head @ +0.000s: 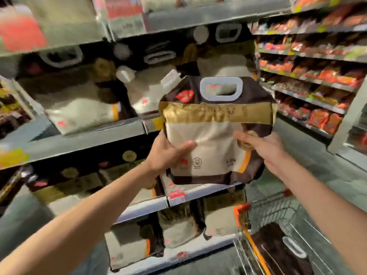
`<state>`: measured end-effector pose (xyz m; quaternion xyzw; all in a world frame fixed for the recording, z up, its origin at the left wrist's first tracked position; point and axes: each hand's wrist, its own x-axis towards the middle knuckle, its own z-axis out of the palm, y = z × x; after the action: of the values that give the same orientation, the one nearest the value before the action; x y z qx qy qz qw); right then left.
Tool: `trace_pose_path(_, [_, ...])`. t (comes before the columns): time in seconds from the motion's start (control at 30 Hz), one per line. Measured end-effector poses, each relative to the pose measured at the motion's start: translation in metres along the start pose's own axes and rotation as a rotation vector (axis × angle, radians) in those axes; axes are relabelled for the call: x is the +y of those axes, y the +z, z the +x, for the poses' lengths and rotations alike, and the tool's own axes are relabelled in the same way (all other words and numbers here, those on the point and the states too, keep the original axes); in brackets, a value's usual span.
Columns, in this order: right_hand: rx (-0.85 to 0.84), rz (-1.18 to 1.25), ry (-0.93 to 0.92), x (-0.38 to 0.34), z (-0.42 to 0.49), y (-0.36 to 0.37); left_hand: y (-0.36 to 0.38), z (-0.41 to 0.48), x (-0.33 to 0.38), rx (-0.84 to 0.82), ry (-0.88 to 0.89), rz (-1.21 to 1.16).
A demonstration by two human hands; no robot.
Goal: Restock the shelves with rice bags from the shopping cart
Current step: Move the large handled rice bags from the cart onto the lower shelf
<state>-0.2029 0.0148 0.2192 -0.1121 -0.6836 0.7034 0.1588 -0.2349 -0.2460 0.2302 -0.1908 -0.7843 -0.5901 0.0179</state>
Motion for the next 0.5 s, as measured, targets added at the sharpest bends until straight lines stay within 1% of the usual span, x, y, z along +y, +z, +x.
trace_pose_path(0.2, [-0.105,0.006,-0.157,-0.032,-0.057,0.132,-0.137,-0.074,-0.001,0.177,0.176,0.041])
trace_pose_path(0.27, [-0.134,0.007,-0.195,-0.038,-0.075,0.177,-0.184,-0.099,-0.004,0.252,0.186,0.058])
trace_pose_path(0.37, [-0.21,0.01,-0.243,-0.049,-0.103,0.24,-0.244,-0.135,-0.012,0.325,0.237,0.056])
trace_pose_path(0.43, [-0.229,-0.001,-0.293,-0.059,-0.119,0.278,-0.282,-0.155,-0.016,0.356,0.266,0.033])
trace_pose_path(0.5, [-0.25,0.031,-0.342,-0.068,-0.133,0.313,-0.321,-0.17,-0.016,0.369,0.33,0.09])
